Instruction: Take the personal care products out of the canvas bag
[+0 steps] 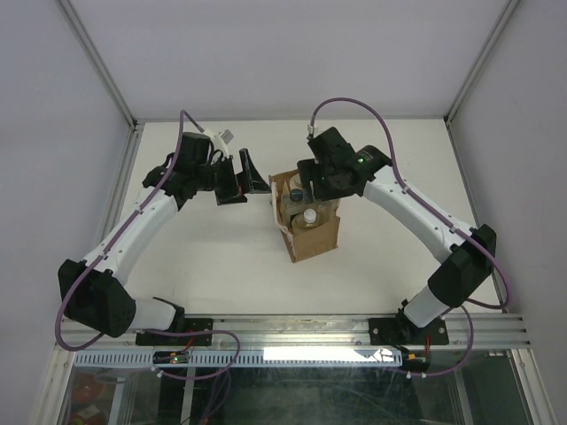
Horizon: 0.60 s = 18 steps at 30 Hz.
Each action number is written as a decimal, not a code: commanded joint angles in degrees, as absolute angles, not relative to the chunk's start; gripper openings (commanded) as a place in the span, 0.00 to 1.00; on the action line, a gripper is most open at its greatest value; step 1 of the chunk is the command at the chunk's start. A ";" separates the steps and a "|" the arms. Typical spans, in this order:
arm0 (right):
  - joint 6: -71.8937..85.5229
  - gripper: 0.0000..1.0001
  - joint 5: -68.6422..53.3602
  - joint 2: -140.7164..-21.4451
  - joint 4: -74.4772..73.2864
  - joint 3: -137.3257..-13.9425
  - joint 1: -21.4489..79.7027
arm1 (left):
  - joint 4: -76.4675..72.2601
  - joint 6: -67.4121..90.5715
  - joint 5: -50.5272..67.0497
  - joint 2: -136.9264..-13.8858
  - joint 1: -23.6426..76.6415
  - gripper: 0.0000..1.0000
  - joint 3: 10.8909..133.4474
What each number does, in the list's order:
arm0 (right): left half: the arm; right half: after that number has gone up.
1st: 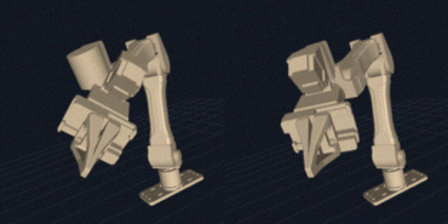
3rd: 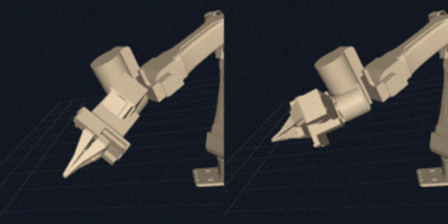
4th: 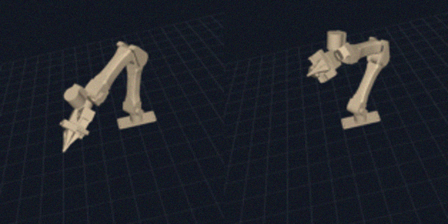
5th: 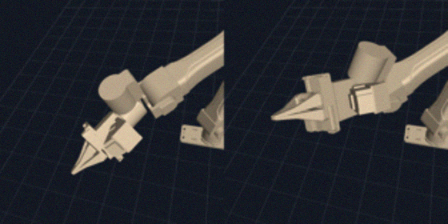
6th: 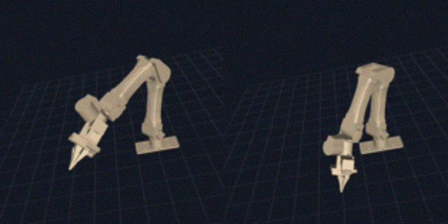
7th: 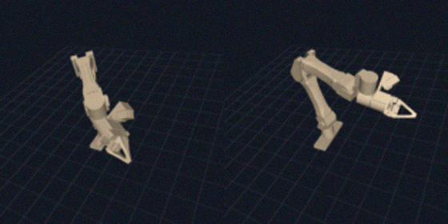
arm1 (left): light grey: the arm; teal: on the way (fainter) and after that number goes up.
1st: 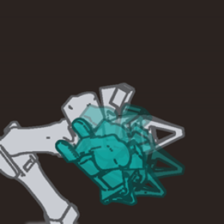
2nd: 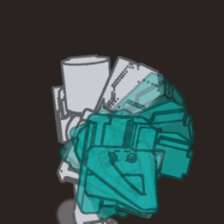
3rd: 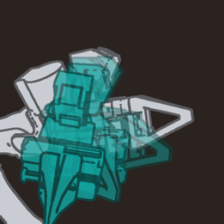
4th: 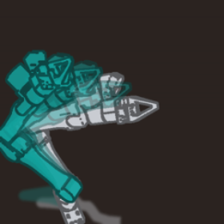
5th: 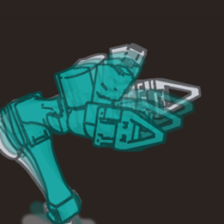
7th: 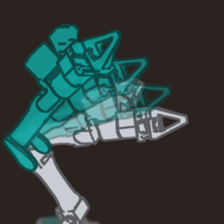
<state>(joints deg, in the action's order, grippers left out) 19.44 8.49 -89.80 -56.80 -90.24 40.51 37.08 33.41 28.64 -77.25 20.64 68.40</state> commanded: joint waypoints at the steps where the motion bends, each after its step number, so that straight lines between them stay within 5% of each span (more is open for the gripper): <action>1: 17.06 0.72 7.76 -91.58 -57.61 -94.77 40.37 | 35.51 32.33 28.96 -75.14 21.07 0.99 74.78; 18: 15.83 0.62 7.22 -94.81 -58.96 -95.86 37.83 | 37.49 31.56 27.26 -77.10 22.86 0.94 73.76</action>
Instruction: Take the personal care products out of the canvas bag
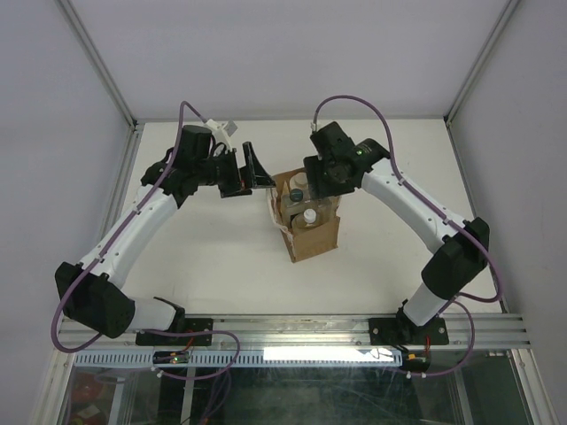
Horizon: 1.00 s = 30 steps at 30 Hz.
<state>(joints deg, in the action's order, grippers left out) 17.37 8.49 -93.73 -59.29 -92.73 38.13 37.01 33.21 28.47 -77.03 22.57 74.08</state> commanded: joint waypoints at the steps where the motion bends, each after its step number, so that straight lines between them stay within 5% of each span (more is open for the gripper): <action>1: 15.82 0.61 6.92 -95.24 -59.02 -96.00 37.81 | 38.14 31.21 27.02 -77.07 22.85 0.93 73.63; 14: 16.37 0.47 10.48 -98.20 -62.20 -96.23 37.83 | 40.25 29.47 25.93 -76.23 22.86 0.83 72.42; 30: 16.87 0.57 10.58 -105.02 -60.26 -97.09 37.86 | 40.26 29.53 26.76 -76.73 22.90 0.82 72.88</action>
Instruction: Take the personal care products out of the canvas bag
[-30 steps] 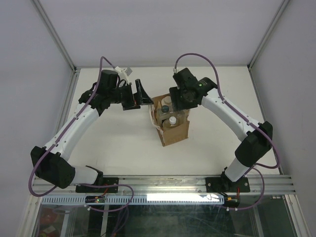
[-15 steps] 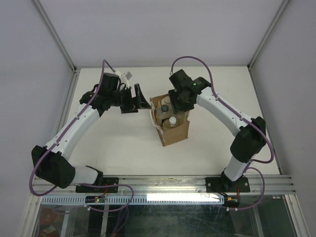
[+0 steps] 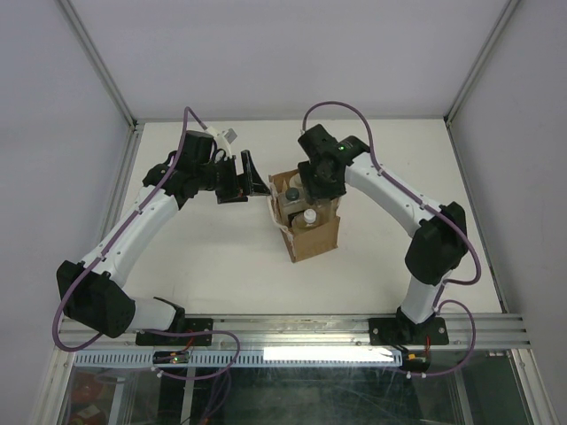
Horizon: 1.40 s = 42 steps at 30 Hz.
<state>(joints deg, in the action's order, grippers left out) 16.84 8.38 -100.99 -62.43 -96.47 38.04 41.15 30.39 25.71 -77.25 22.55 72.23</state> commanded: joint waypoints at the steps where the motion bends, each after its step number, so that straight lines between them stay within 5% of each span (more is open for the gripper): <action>1: 16.55 0.58 10.91 -105.23 -60.19 -97.12 37.80 | 40.23 29.53 26.72 -76.67 22.87 0.82 72.82; 9: 15.74 0.59 11.01 -106.52 -59.69 -97.07 37.83 | 40.25 29.66 26.72 -76.80 22.85 0.83 72.74; 25: 15.85 0.01 10.51 -102.16 -65.40 -110.48 37.79 | 40.25 29.64 25.27 -76.40 22.85 0.86 73.11; 42: 20.89 0.00 -2.59 -93.54 -65.35 -117.02 29.14 | 40.24 29.40 24.70 -77.33 22.85 0.87 74.70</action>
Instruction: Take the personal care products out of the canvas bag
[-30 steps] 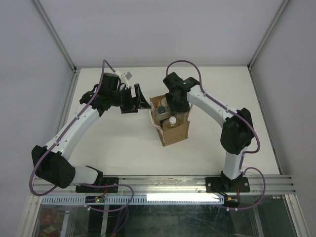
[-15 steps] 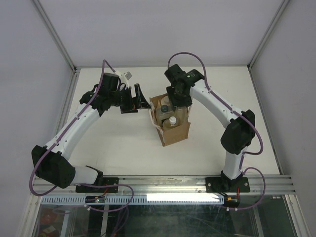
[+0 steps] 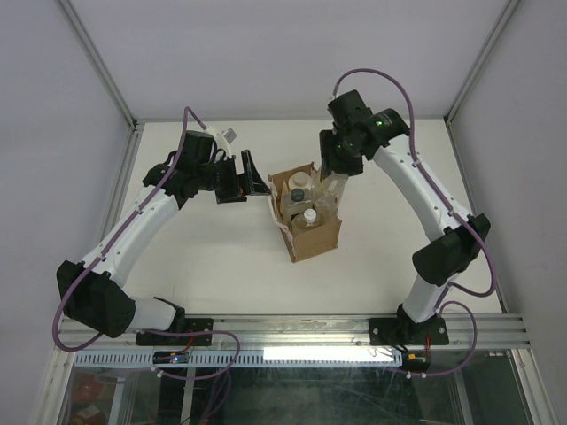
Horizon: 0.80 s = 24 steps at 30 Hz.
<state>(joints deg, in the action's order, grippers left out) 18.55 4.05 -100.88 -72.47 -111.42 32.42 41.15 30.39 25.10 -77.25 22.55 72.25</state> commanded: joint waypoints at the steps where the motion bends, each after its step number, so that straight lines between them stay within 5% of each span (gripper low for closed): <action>1: 21.22 0.00 -4.08 -92.93 -64.86 -116.95 28.24 | 40.25 29.38 24.62 -77.32 22.85 0.86 74.83; 16: 29.49 0.00 -28.56 -82.50 -49.14 -109.19 10.79 | 40.25 29.39 24.70 -77.15 22.85 0.88 75.06; 24: 30.21 0.00 -23.60 -76.69 -43.02 -105.07 4.19 | 40.25 29.29 24.79 -76.56 22.87 0.88 74.41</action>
<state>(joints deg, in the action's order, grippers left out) 28.73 -22.94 -83.31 -55.90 -104.25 5.50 41.17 30.39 24.97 -77.58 22.55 72.51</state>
